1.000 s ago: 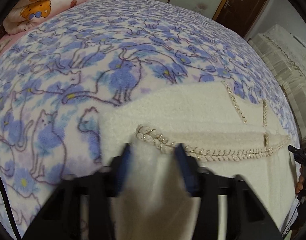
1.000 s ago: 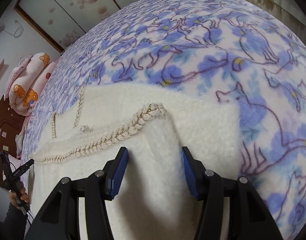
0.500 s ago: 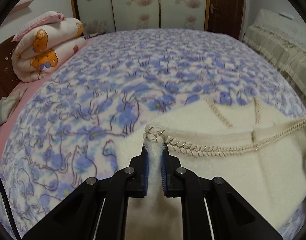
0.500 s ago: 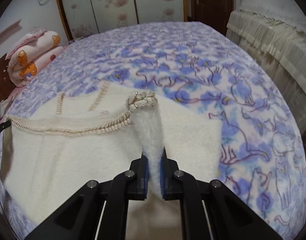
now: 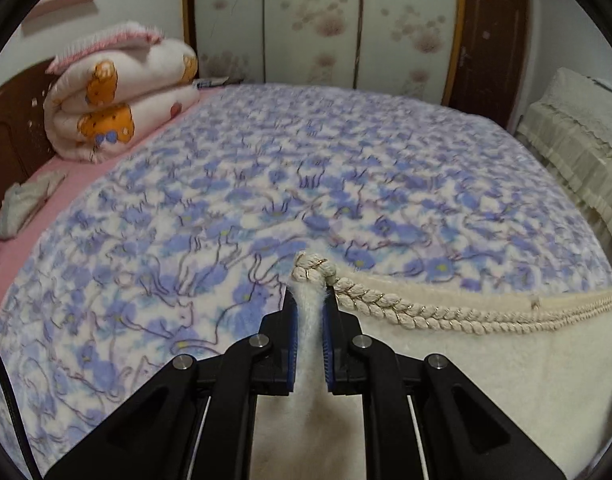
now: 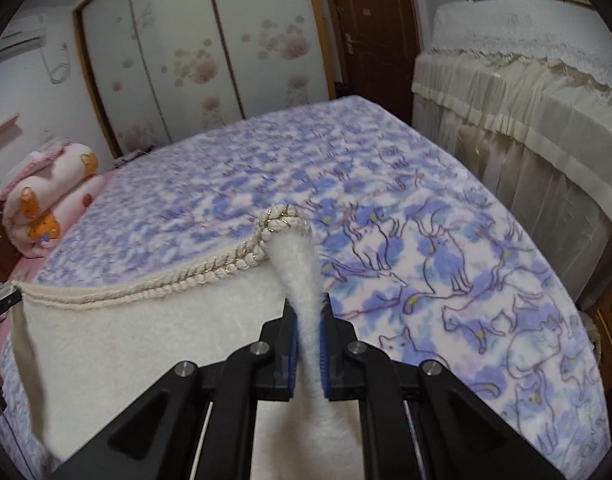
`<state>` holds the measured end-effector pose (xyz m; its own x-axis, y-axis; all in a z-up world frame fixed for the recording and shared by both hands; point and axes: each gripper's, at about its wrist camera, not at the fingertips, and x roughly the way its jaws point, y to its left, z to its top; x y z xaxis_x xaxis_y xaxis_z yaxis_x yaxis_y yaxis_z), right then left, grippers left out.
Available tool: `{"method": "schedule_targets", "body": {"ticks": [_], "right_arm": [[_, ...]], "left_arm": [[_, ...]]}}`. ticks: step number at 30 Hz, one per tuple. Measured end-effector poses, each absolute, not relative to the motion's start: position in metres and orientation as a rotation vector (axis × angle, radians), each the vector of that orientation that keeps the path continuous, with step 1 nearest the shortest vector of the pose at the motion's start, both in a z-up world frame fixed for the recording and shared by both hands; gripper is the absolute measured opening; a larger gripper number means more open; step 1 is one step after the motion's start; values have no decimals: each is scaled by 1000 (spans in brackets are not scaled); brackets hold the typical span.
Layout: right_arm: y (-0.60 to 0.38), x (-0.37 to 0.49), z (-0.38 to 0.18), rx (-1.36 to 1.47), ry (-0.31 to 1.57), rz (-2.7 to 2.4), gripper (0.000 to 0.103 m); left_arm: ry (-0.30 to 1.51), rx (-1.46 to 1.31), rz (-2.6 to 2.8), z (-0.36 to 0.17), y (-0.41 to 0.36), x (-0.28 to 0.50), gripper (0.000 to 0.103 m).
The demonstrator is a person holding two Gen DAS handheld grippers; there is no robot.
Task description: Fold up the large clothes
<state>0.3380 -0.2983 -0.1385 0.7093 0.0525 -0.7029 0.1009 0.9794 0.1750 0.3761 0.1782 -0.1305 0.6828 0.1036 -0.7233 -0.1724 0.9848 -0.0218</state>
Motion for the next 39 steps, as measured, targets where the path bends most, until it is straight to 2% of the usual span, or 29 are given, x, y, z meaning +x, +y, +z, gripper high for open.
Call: {"method": "schedule_targets", "body": {"ticks": [4,5,8,12,18,24,30,34,35,37,38,39], "right_arm": [[-292,384,-221,185,968,-112,9],[-291,389,-240,172,1015,-144,12],[-299,386,-253,241,987,-158,21],[-305,381,-242,257,998,-152,22],[-274,358,-204,270,923,-134,23],[-175,340,-189,215,947,143,23],[-93,334,-203,99,972,298,23],[-106,352,-224,6,977,178,23],[-120,357,-227,2,967,143,20],[-155,366,-230,51,952,134,7],[-169,370,-231,40,949,80,3],[-189,375,-234,-17,949,-53,3]], "left_arm": [[945,-31,223,-206,176,412,10],[976,-6,241,-224,174,417,12],[988,40,280,-250,171,421,26],[992,13,304,-245,181,419,49],[891,-134,288,-206,194,378,51],[877,-147,113,-187,134,333,51],[923,-121,43,-208,80,324,56],[929,-63,92,-230,85,337,59],[911,-52,104,-231,93,341,61],[903,-62,140,-233,114,349,62],[903,-75,160,-234,127,353,62],[904,-87,195,-236,141,356,63]]}}
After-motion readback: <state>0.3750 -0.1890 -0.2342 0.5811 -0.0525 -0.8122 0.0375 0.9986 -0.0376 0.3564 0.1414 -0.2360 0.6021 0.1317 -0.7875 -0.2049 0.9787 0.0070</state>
